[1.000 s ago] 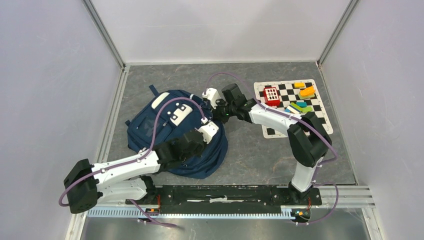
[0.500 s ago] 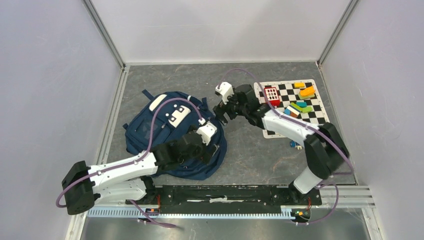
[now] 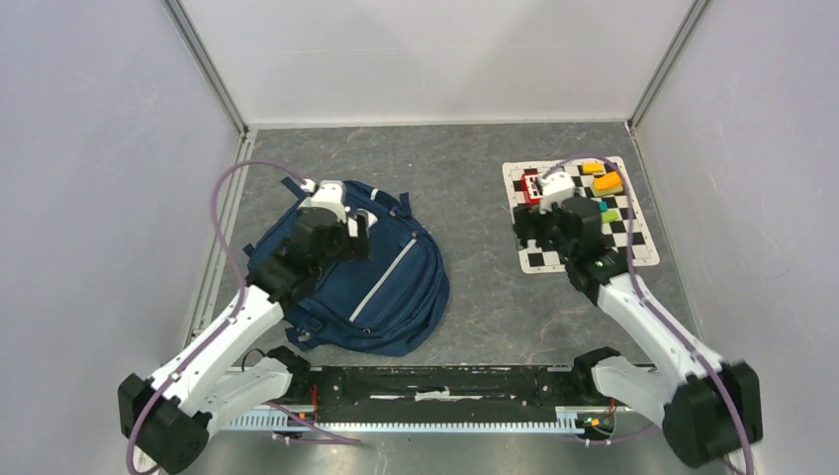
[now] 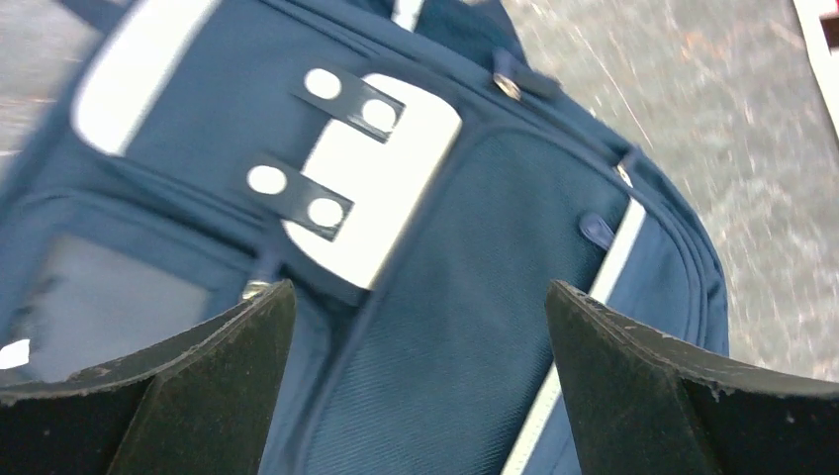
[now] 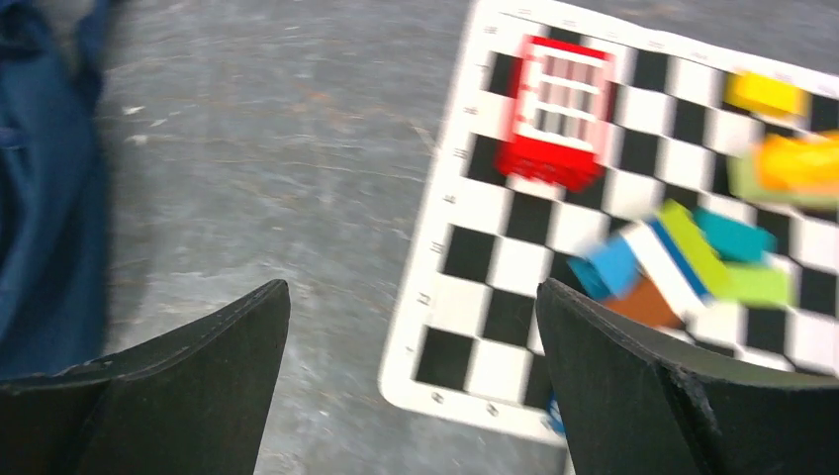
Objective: Pack the student bag
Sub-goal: Zip the student bag at the center of the board, then reset both arms
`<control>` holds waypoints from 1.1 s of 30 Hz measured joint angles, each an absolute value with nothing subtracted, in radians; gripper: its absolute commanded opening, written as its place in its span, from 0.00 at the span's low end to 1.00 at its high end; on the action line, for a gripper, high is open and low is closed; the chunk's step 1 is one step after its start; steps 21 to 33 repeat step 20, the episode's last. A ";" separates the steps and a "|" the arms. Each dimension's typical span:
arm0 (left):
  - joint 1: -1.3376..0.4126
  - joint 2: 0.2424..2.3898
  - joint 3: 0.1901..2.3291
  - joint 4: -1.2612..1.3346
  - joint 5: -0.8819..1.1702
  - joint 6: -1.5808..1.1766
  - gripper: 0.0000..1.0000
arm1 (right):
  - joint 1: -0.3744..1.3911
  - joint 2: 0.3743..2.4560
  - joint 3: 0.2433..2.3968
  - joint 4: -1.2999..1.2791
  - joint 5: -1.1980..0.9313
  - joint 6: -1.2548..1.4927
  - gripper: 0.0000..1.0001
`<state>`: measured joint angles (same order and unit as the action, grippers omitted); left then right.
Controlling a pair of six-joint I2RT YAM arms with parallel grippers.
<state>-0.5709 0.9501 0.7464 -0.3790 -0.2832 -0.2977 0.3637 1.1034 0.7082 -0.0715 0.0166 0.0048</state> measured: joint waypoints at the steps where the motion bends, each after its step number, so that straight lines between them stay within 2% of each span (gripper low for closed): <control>1: -0.548 0.930 0.767 -0.403 -0.302 -0.299 1.00 | 0.343 1.052 0.682 -0.084 0.041 0.008 0.98; 7: -0.530 0.775 0.854 -0.487 -0.509 -0.282 1.00 | 0.303 0.688 0.550 -0.073 0.207 -0.022 0.98; 12: -0.529 0.638 0.848 -0.511 -0.647 -0.279 1.00 | 0.302 0.508 0.425 0.025 0.284 -0.057 0.98; 16: -0.529 0.576 0.836 -0.525 -0.701 -0.279 1.00 | 0.302 0.485 0.386 0.045 0.301 -0.070 0.98; 33: -0.529 0.575 0.826 -0.532 -0.715 -0.276 1.00 | 0.302 0.493 0.386 0.051 0.305 -0.077 0.98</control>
